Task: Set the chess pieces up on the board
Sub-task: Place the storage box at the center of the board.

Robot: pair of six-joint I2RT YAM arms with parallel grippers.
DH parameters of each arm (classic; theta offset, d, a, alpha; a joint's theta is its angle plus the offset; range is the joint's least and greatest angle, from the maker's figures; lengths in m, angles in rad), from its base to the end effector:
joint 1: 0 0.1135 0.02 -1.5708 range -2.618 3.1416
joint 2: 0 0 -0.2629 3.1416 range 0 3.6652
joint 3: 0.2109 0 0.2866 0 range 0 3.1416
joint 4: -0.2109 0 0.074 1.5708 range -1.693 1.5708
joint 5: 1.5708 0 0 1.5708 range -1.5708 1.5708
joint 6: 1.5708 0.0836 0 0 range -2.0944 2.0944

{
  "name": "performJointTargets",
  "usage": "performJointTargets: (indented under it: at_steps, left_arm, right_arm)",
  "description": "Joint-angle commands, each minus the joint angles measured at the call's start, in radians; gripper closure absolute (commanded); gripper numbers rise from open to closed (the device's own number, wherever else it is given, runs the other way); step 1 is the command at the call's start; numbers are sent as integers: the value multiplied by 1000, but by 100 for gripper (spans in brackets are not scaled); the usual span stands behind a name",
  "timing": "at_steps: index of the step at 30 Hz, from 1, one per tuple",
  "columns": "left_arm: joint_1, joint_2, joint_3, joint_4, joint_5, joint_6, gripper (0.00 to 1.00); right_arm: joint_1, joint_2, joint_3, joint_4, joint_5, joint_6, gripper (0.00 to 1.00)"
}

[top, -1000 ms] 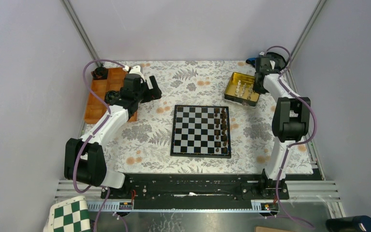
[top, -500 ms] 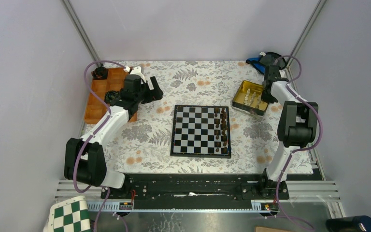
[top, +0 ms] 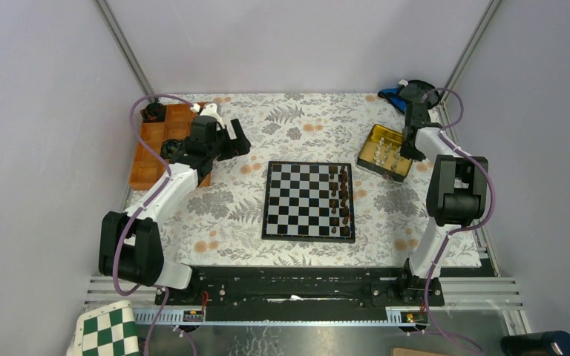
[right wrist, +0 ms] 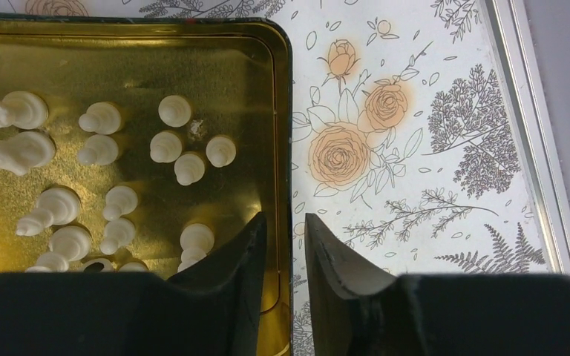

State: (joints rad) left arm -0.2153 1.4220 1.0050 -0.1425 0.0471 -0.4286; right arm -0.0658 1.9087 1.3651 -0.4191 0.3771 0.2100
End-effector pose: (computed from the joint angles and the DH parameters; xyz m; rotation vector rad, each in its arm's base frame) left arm 0.3851 -0.0882 0.2312 -0.2019 2.1505 -0.4266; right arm 0.4617 -0.0613 0.1434 0.4880 2.4362 -0.4160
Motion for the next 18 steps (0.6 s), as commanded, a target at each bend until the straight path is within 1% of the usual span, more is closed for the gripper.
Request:
performJointTargets:
  at_steps: [1, 7, 10, 18]
  left_arm:
    - [-2, -2, -10, 54, 13, -4, 1]
    - [-2, -7, -1, 45, 10, -2, 1]
    - [-2, -7, 7, 37, 9, -6, 1]
    - [-2, 1, 33, 2, 7, -31, 1]
  right_arm:
    - [-12, -28, 15, 23, 21, 15, 66]
    - [-14, -63, 34, 15, 8, 17, 53]
    - [-14, -91, 61, 4, -21, 13, 52]
    - [7, -117, 145, -38, -165, 3, 49]
